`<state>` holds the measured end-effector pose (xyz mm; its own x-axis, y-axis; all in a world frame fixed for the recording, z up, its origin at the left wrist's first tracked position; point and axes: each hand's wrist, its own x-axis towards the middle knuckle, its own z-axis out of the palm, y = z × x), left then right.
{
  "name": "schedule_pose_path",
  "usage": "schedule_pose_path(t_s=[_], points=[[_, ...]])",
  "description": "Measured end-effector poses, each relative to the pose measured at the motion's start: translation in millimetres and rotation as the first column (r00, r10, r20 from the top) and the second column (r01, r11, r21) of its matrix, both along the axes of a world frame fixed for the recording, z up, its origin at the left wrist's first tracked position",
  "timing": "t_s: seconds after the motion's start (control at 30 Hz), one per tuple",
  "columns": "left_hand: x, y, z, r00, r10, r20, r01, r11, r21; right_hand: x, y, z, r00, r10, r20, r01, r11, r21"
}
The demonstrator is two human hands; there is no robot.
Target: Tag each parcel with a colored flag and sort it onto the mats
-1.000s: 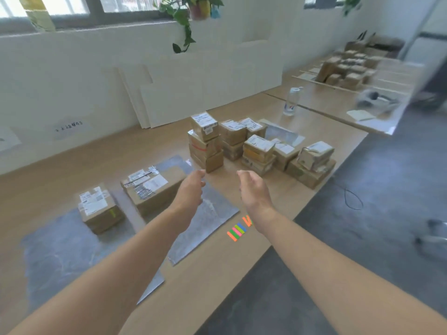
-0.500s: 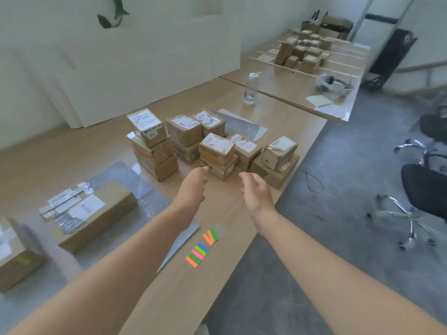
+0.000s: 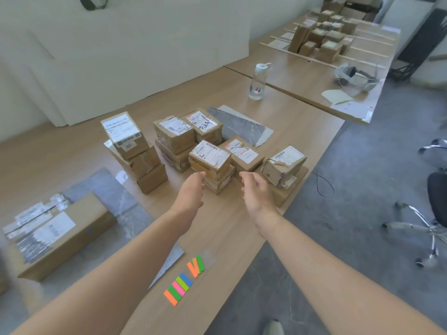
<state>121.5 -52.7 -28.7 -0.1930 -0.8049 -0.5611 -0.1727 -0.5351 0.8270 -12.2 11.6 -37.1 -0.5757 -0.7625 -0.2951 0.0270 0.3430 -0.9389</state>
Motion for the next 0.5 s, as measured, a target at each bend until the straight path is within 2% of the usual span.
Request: schedule_pose_path(t_s=[0.3,0.5], points=[[-83.6,-14.9,-4.7,0.975,0.223,0.017,-0.223,0.975,-0.024,-95.5,-46.6,-7.2,0.975,0.221,-0.038,-0.221,0.975,-0.003],[-103.9,-23.7,-3.6,0.948,0.318,0.034,-0.317,0.948,-0.019,-125.5,-75.5,-12.7,0.932,0.360,-0.040,-0.358,0.932,0.049]])
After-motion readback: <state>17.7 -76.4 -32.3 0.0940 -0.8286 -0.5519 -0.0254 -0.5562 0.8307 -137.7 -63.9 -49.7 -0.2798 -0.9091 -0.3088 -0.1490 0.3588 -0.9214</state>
